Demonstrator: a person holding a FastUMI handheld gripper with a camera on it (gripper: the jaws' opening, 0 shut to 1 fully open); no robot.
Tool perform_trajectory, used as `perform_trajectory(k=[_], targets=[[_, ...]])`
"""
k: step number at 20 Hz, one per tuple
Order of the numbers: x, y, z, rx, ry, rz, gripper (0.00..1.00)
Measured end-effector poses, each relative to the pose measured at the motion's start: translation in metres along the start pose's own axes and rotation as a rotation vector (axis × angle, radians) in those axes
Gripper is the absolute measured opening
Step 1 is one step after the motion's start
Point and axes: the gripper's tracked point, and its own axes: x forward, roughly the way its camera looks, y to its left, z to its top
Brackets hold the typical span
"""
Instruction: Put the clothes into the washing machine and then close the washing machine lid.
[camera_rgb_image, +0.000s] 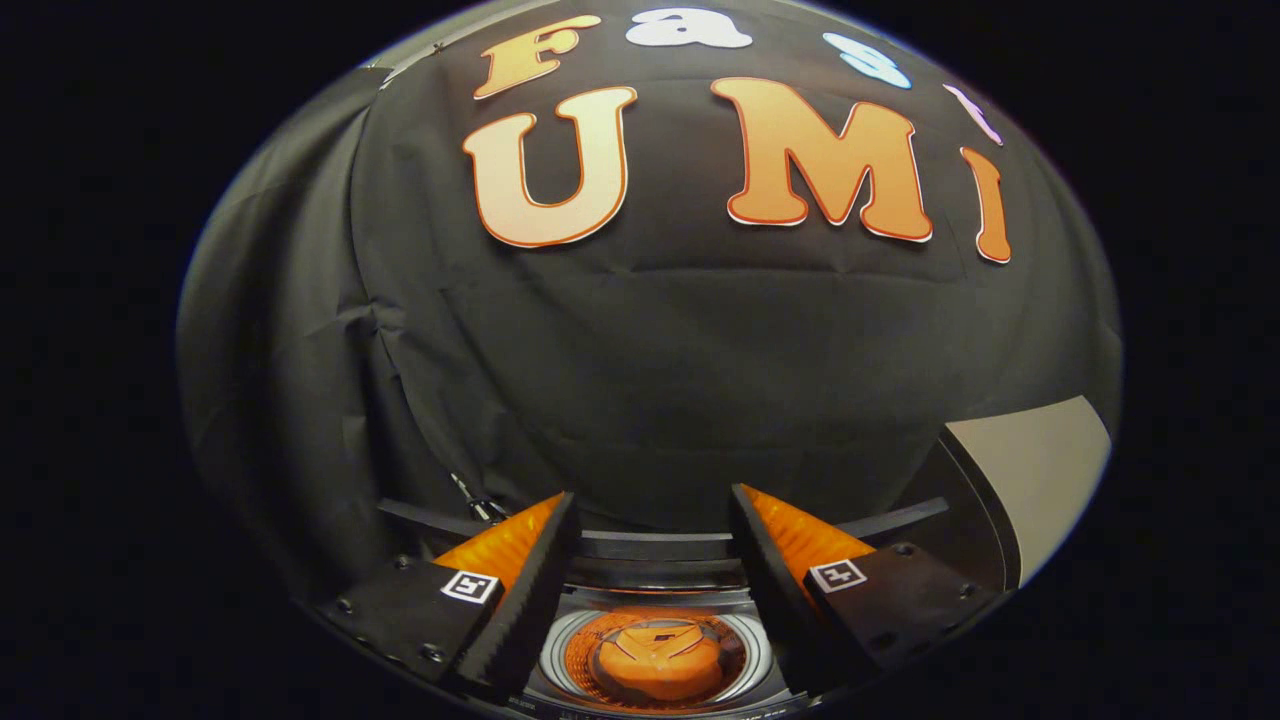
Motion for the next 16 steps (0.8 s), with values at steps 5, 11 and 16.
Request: perform_trajectory(k=[5,11,16], targets=[[-0.018,0.002,-0.016,-0.001,-0.008,0.008,0.97],[-0.029,0.002,-0.035,0.003,-0.019,0.013,0.97],[-0.016,0.009,-0.101,0.046,0.150,0.027,0.98]])
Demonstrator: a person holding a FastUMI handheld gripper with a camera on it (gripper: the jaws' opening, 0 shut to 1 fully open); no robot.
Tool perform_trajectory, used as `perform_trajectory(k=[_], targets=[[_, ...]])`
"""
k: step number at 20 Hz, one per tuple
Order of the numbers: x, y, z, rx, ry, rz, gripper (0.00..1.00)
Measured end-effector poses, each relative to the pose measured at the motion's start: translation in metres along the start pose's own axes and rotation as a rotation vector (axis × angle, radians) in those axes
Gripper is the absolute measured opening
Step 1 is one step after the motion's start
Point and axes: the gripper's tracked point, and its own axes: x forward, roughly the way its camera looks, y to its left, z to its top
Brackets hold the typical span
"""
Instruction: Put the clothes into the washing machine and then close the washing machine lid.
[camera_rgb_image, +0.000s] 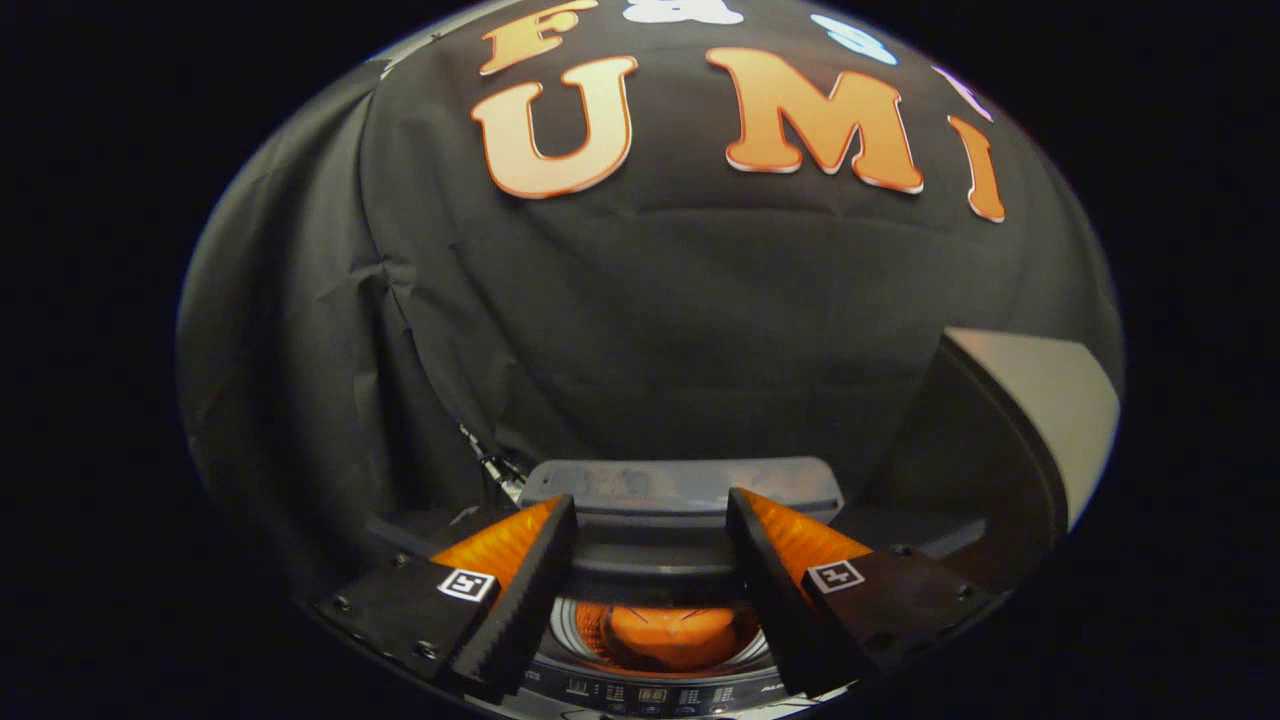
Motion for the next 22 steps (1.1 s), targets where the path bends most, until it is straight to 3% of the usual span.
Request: perform_trajectory(k=[5,9,16,22], targets=[[0.031,-0.004,-0.062,0.050,0.119,0.005,0.98],[0.037,0.000,-0.068,0.047,0.127,0.013,0.98],[-0.005,-0.007,-0.004,0.026,0.000,0.010,0.98],[-0.085,-0.017,0.085,-0.003,-0.163,-0.001,0.98]])
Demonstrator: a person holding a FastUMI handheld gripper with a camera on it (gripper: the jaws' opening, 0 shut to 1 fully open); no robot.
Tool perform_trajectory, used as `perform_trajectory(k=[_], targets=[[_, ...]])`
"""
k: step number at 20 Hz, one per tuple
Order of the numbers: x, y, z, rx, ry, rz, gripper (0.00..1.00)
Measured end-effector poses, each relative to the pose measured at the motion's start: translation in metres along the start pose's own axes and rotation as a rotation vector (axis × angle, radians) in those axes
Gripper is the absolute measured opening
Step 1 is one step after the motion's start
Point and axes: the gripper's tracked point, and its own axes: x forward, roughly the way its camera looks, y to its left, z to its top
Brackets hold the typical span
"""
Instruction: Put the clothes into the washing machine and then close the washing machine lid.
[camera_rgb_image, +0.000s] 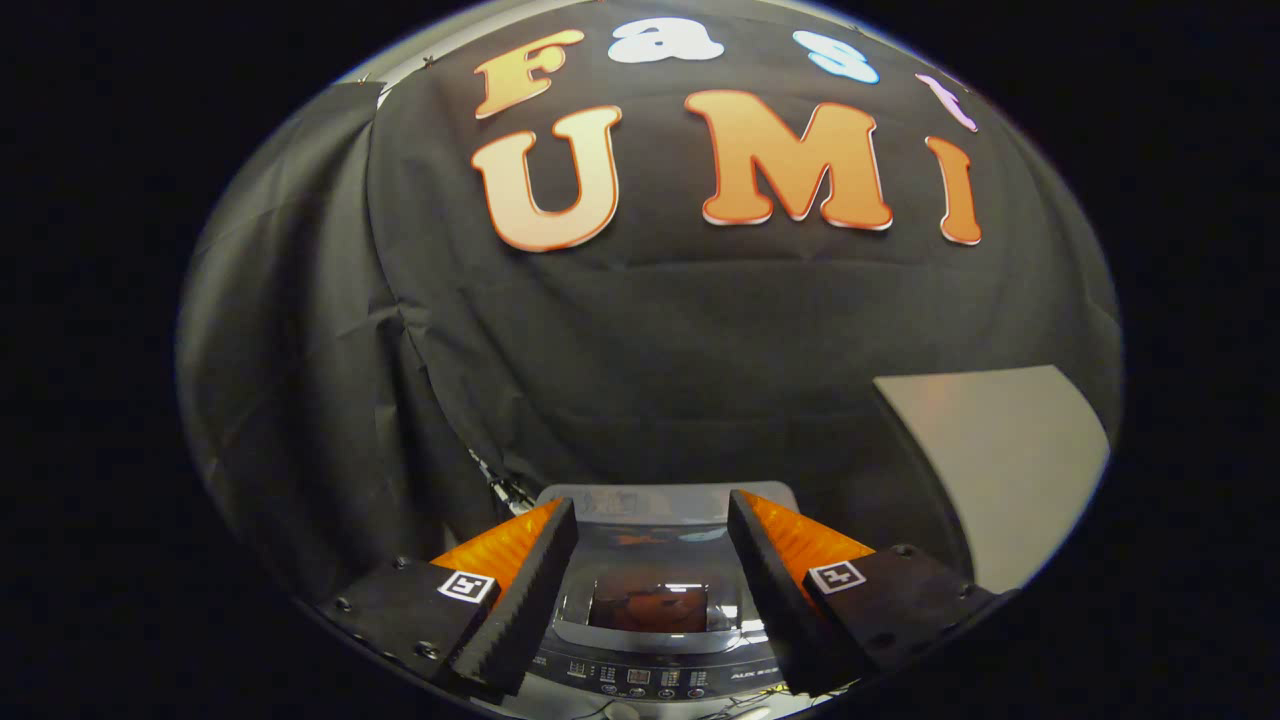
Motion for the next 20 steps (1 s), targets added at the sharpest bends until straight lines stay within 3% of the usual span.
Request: perform_trajectory(k=[10,20], targets=[[-0.133,-0.079,0.139,-0.058,-0.274,-0.096,0.98],[-0.287,-0.211,0.197,-0.113,-0.463,-0.176,0.98]])
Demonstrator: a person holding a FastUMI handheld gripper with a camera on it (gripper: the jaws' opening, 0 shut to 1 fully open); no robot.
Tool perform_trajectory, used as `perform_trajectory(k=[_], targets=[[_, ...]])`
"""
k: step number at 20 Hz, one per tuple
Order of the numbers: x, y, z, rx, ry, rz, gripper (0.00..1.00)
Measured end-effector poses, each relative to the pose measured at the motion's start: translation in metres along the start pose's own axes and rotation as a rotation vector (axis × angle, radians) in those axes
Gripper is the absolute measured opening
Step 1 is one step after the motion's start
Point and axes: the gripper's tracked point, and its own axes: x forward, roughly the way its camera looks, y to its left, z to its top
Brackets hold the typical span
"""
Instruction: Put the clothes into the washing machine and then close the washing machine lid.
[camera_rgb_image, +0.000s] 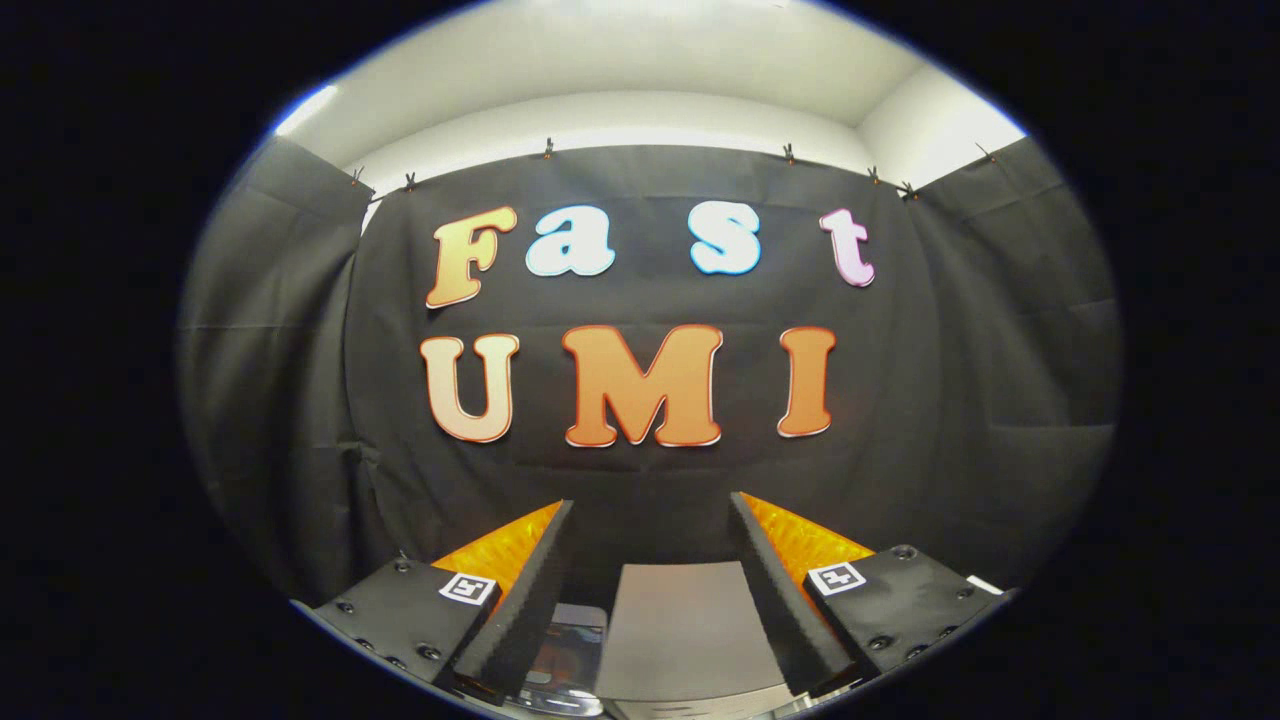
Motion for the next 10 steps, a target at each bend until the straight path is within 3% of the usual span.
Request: perform_trajectory(k=[6,10], targets=[[-0.025,-0.072,0.019,0.023,-0.052,0.008,0.98],[-0.031,-0.095,0.022,0.052,-0.063,0.032,0.98]])
